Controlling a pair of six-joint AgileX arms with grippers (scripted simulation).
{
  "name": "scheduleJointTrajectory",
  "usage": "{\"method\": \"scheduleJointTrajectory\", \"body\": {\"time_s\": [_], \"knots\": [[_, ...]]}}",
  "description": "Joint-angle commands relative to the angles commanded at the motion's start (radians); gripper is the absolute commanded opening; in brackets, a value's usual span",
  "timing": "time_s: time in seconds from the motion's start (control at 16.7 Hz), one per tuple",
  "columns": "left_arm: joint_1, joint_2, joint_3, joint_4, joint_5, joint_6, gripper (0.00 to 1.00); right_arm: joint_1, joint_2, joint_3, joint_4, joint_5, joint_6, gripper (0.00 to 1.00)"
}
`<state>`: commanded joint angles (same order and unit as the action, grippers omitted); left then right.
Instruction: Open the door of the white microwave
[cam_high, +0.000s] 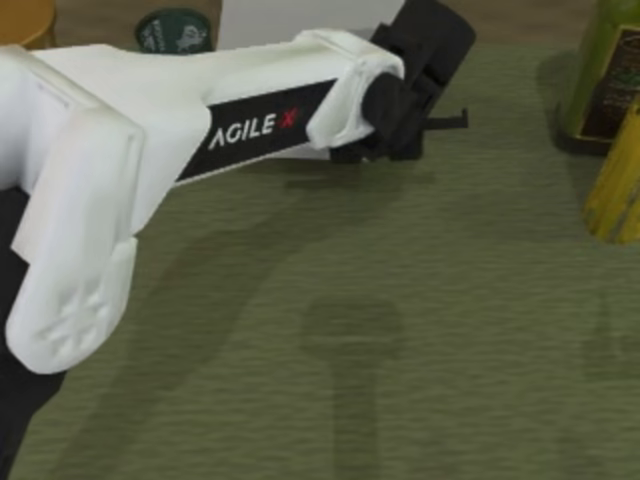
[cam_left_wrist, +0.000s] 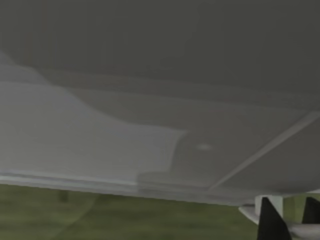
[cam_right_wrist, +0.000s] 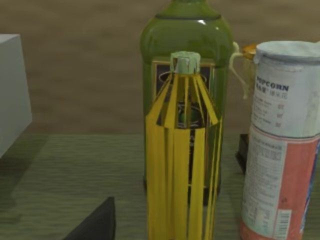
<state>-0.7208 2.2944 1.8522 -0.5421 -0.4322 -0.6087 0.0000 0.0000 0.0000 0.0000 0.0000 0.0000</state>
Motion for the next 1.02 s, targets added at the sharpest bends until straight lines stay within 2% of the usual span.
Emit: {"method": "scheduleJointTrajectory", "body": {"time_s": [1.02], "knots": [[0.002,-0.045,-0.079,0.053,0.028,0.047,0.0,0.0,0.0,0.0,0.0,0.0,0.0,1.0]]}}
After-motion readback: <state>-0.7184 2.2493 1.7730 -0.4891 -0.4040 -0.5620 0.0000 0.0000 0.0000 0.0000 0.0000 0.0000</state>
